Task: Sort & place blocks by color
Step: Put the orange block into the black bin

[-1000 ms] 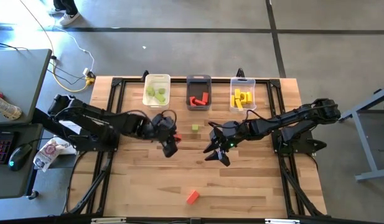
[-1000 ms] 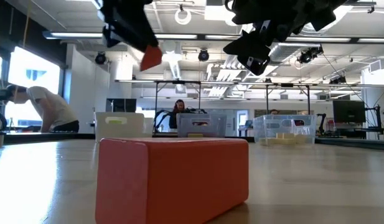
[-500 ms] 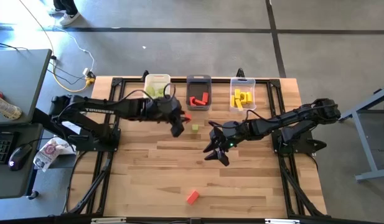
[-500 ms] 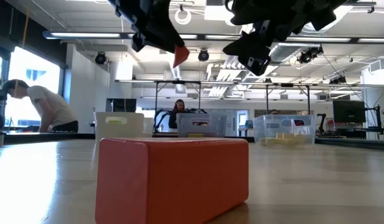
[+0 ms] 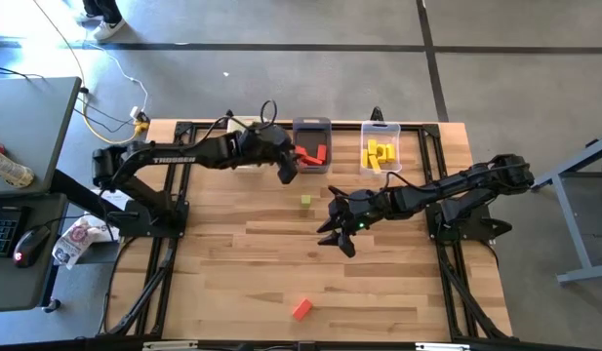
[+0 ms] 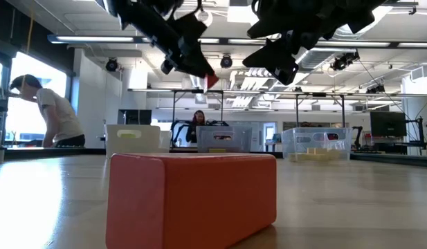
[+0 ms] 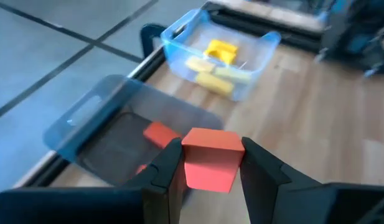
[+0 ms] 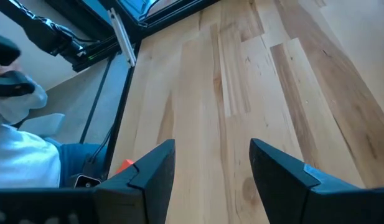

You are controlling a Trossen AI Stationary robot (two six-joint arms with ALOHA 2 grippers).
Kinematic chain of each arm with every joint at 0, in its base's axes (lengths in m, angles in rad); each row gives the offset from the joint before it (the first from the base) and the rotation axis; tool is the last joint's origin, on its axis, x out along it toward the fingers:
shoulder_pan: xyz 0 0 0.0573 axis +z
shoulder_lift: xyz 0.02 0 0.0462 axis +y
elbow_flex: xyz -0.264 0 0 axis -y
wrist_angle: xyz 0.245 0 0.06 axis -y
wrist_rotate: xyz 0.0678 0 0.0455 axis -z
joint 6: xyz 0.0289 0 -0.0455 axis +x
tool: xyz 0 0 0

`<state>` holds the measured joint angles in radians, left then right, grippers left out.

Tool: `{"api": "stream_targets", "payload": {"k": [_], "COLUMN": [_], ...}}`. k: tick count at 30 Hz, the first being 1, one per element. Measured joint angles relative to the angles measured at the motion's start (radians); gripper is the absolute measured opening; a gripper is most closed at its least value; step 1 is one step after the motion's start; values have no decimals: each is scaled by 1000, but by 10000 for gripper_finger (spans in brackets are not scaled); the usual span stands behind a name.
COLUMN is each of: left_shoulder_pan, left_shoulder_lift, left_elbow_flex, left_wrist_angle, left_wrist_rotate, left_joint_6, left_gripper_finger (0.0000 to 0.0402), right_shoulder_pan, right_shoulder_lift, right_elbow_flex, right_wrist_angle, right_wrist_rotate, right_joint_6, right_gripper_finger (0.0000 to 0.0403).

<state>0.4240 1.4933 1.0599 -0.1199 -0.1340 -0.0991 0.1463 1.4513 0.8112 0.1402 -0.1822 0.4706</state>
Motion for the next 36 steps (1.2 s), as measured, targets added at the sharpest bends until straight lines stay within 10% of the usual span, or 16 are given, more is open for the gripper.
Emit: {"api": "stream_targets", "payload": {"k": [25,36], "left_shoulder_pan": [159,159], "left_shoulder_lift": [253,262], "left_elbow_flex": [0,0], "left_wrist_angle": [108,125], "left_wrist_rotate": [105,108], "left_joint_6": [51,24], "left_gripper_finger": [101,160], "right_shoulder_pan": [0,0], "right_shoulder_lift": [0,0], "right_elbow_flex": [0,0], "right_wrist_angle": [0,0], "right_wrist_rotate": [16,35], "right_joint_6": [0,0], "right_gripper_finger": [193,193]}}
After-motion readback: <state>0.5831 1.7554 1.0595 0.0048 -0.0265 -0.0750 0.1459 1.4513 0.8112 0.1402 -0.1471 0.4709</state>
